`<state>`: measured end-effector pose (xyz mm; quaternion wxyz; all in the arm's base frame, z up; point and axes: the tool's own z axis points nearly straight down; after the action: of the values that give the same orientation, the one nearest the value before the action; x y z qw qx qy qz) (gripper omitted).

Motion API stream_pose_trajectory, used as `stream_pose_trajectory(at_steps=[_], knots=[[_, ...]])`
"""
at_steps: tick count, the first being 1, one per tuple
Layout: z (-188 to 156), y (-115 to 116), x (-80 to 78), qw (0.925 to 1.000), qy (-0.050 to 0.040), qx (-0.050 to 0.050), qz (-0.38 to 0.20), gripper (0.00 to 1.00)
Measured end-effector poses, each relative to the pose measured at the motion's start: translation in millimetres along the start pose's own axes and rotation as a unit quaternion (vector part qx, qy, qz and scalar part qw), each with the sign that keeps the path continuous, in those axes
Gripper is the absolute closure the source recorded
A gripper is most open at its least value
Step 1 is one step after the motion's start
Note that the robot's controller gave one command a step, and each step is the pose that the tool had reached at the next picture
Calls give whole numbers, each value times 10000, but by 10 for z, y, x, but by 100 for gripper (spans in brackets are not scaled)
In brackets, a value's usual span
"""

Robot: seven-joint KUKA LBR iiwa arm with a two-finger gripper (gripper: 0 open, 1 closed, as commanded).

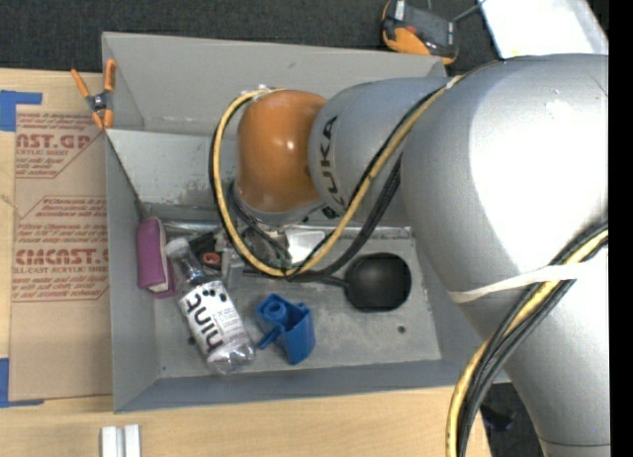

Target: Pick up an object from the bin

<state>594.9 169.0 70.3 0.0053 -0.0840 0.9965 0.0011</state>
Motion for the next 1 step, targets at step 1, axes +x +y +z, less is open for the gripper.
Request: stream_pose_trajectory(at_steps=[1], knots=[[0,0,0,10000,0,-1,0,100]])
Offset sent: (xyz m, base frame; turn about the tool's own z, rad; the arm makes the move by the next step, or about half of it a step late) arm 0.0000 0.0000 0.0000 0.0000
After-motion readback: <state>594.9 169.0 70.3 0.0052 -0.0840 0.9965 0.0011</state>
